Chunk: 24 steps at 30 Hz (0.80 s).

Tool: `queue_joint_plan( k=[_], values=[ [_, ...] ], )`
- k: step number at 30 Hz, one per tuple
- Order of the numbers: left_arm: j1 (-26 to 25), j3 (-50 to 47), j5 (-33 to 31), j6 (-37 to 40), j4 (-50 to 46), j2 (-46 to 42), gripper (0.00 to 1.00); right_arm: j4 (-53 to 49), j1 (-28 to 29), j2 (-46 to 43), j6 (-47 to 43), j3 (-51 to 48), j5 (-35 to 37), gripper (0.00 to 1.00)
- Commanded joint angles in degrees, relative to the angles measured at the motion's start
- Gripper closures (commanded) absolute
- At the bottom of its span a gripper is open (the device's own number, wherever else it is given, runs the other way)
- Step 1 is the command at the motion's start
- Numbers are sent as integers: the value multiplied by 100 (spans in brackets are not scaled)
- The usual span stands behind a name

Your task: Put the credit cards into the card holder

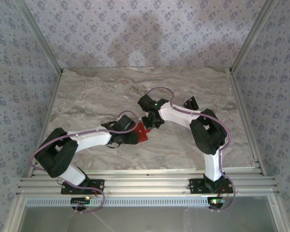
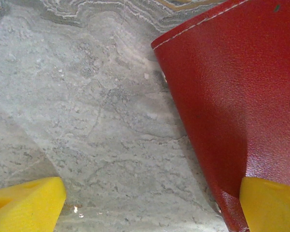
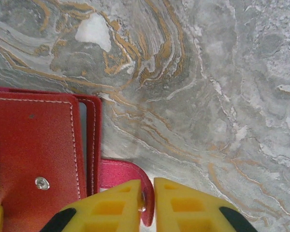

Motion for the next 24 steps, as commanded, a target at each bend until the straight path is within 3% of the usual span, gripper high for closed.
queue_joint_plan(
  k=[1, 11, 18, 24],
  values=[
    [64, -283, -431, 35, -616, 195, 6, -57, -13, -213, -5, -87, -51, 88],
    [64, -284, -436, 36, -625, 195, 6, -27, -25, -442, 27, -178, -86, 85],
    [63, -277, -434, 36, -620, 194, 7, -12, -33, -390, 19, -186, -150, 92],
    [66, -272, -438, 45, -619, 195, 7, 25, -34, -318, 27, -204, -190, 81]
  ],
)
